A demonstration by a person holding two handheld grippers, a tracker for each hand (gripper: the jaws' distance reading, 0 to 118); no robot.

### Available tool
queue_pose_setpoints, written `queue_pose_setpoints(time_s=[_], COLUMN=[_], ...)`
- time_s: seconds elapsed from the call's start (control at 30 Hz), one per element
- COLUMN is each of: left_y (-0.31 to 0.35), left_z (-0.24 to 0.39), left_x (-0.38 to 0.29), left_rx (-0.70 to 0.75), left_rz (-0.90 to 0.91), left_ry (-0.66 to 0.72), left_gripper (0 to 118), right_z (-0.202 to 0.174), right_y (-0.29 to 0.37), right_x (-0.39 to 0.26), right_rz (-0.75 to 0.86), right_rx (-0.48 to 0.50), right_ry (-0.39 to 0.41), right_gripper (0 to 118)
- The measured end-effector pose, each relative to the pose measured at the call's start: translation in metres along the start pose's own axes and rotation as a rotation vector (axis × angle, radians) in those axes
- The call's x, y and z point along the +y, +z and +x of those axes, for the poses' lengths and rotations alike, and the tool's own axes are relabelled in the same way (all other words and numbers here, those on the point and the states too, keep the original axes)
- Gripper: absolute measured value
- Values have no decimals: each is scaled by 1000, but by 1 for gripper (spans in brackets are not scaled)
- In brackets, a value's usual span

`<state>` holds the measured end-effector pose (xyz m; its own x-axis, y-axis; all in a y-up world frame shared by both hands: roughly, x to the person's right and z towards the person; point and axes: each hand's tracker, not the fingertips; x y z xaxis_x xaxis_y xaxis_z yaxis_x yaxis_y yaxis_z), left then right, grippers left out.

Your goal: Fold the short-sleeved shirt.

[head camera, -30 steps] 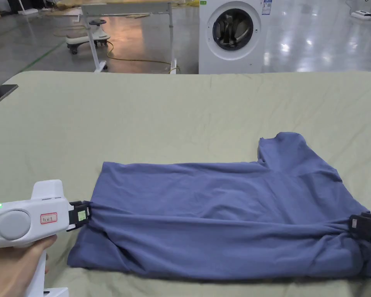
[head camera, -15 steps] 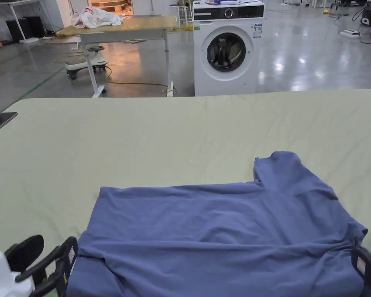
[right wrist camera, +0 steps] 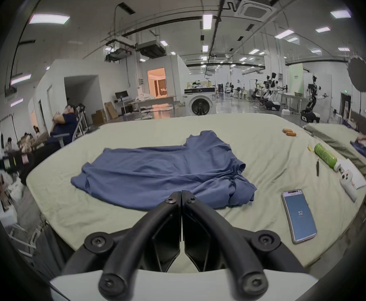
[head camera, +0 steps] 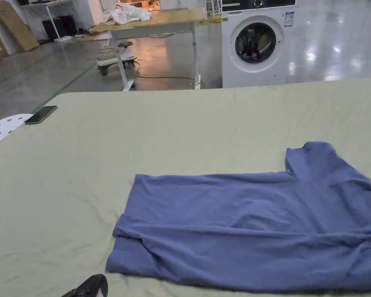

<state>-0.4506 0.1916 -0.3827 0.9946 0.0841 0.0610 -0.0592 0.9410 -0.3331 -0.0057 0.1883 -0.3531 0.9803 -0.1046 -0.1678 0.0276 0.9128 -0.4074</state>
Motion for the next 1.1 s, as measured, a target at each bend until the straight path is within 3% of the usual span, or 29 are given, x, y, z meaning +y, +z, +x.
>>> queue_pose_setpoints(time_s=[0.13, 0.23, 0.27, 0.47, 0.57, 0.67, 0.77, 0.8, 0.87, 1.0, 1.1], left_y=[-36, -83, -101, -188, -214, -221, -224, -227, -227, -221, -219], left_z=[-26, -46, -52, -87, -96, -93, -83, -81, -78, -70, -67], left_x=[-16, -34, -40, -74, -85, -85, -88, -90, -90, -87, -88], left_rx=[72, 18, 21, 77, 120, 109, 100, 96, 97, 98, 110], left_rz=[-80, -195, -207, -418, -474, -494, -538, -551, -562, -565, -554], left_ry=[39, 98, 112, 164, 145, 136, 60, 21, -22, -48, -32], left_gripper=[2, 48, 58, 54, 24, 7, 7, 7, 7, 7, 7], right_z=[4, 8, 9, 21, 33, 43, 57, 62, 80, 113, 133], right_y=[0, 1, 2, 10, 13, 14, -6, -18, -53, -122, -167], right_x=[1, 0, -2, -18, -28, -33, -32, -30, -25, -14, -19], right_rz=[10, 1, -3, -50, -79, -104, -132, -138, -159, -192, -256], right_rx=[5, 17, 18, -24, -61, -91, -113, -122, -152, -201, -246], right_ry=[-37, -57, -56, -67, -71, -66, -87, -98, -132, -237, -265], right_gripper=[0, 0, 0, 0, 0, 0, 2, 15, 66, 66, 66])
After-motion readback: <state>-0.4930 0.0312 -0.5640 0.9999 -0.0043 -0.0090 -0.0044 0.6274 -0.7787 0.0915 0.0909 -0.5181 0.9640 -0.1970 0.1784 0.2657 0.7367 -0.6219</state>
